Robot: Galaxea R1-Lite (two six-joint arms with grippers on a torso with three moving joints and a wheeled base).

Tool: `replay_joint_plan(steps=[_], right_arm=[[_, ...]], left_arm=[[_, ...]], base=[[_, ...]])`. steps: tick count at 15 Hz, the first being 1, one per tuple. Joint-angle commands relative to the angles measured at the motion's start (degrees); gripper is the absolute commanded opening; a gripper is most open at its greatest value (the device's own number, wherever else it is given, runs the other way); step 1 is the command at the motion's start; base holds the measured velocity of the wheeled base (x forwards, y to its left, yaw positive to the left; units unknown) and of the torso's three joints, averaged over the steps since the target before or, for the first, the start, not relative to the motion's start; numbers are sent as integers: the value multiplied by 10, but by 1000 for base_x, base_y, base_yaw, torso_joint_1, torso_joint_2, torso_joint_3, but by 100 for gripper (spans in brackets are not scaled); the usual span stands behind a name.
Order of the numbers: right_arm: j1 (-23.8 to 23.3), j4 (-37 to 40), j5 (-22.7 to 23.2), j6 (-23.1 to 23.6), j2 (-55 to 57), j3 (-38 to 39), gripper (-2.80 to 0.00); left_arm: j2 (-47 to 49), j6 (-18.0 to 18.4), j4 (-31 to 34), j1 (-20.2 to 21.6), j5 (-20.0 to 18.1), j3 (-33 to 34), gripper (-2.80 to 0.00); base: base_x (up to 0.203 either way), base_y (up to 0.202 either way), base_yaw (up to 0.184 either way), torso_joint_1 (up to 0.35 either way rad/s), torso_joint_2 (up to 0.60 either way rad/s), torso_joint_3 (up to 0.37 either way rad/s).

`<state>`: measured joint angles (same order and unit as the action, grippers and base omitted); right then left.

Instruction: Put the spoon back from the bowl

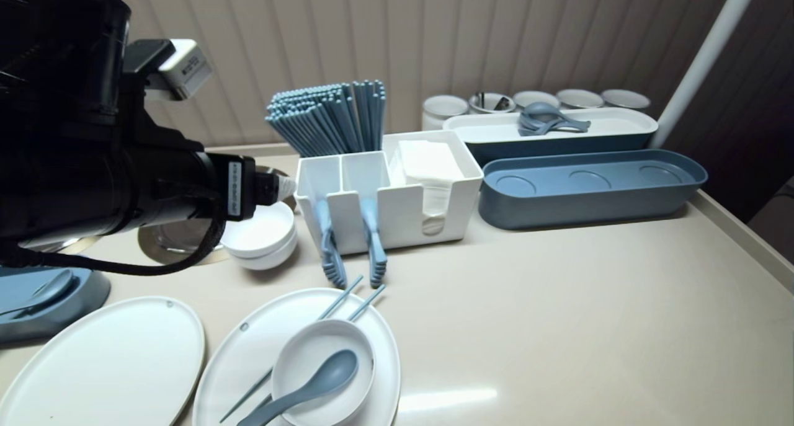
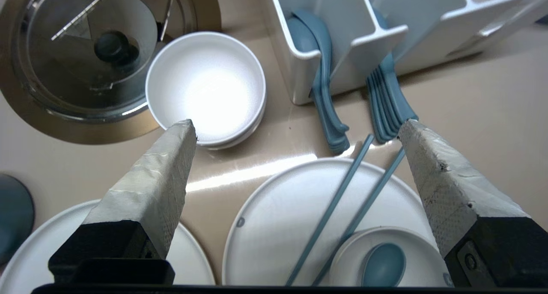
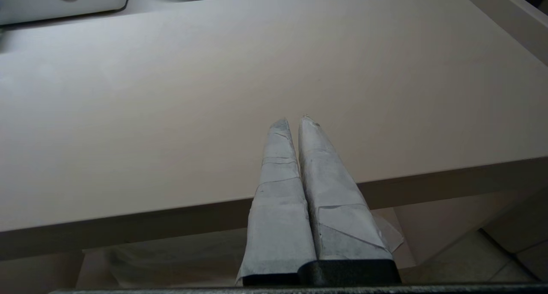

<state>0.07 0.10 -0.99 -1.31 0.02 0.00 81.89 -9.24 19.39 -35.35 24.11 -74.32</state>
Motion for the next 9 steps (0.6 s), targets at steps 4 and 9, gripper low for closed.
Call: replay_joint_plan(steps=[4, 9], right_arm=[[0, 0, 0, 0, 0, 0, -280], [0, 0, 0, 0, 0, 0, -280]], left_arm=[[17, -8, 30, -13, -7, -13, 0], [29, -16, 30, -13, -21, -22, -280]], base=[[0, 0, 0, 0, 0, 0], [0, 0, 0, 0, 0, 0]])
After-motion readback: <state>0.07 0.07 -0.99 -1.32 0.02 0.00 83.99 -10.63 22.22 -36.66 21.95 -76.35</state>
